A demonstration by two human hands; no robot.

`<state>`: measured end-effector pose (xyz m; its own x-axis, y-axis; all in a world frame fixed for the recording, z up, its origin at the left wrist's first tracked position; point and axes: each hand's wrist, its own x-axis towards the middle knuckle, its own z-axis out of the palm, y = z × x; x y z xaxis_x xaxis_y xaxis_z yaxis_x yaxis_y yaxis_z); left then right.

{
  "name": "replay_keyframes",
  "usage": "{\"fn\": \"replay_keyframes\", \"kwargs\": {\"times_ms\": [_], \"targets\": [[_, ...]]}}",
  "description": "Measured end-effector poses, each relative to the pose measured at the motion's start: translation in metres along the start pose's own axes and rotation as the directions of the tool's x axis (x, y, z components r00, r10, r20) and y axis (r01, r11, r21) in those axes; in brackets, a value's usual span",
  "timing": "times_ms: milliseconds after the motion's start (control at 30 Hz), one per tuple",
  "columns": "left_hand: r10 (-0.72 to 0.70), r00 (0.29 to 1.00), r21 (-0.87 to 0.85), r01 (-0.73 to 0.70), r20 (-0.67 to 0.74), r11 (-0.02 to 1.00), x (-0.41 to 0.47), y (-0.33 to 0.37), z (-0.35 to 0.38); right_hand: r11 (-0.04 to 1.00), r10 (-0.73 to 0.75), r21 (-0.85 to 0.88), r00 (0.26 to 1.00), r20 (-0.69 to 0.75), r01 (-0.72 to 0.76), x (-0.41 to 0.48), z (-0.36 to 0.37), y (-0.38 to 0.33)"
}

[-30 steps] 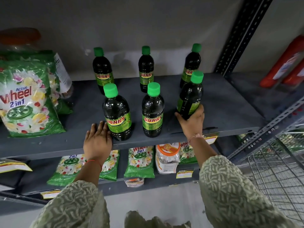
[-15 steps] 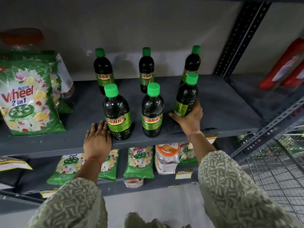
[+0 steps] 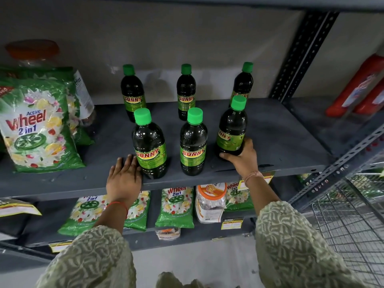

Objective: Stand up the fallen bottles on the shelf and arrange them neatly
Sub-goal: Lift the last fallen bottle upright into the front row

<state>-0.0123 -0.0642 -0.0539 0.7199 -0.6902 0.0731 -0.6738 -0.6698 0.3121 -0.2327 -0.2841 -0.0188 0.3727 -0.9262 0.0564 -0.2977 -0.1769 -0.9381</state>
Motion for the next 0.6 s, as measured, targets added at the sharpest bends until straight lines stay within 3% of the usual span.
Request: {"fn": "replay_keyframes", "kwargs": {"times_ms": [100, 167, 267, 333, 433, 600], "targets": [[-0.008, 1.000, -0.001, 0.008, 0.001, 1.000, 0.001, 0.000, 0.001, 1.000, 0.004, -0.011, 0.984, 0.180, -0.002, 0.003, -0.012, 0.005], [-0.002, 1.000, 0.002, 0.002, -0.002, 1.000, 0.000, 0.001, 0.001, 1.000, 0.003, 0.004, 0.976, 0.219, -0.004, 0.005, -0.011, 0.005], [0.003, 1.000, -0.001, -0.003, -0.003, 1.000, -0.001, 0.001, -0.001, 0.993, -0.018, -0.114, 0.998, 0.058, 0.025, 0.006, 0.001, 0.005], [0.003, 1.000, -0.006, -0.003, -0.002, 1.000, -0.001, 0.001, -0.001, 0.995, -0.030, -0.093, 1.000, -0.009, 0.029, 0.003, 0.006, 0.005], [-0.002, 1.000, -0.004, 0.002, -0.004, 1.000, 0.000, 0.000, 0.001, 1.000, -0.010, -0.027, 1.000, -0.005, 0.010, 0.000, 0.004, 0.007], [0.002, 1.000, -0.018, -0.002, -0.002, 1.000, 0.000, 0.000, 0.001, 0.998, -0.014, -0.058, 0.997, 0.082, 0.019, 0.003, 0.001, 0.009]]}}
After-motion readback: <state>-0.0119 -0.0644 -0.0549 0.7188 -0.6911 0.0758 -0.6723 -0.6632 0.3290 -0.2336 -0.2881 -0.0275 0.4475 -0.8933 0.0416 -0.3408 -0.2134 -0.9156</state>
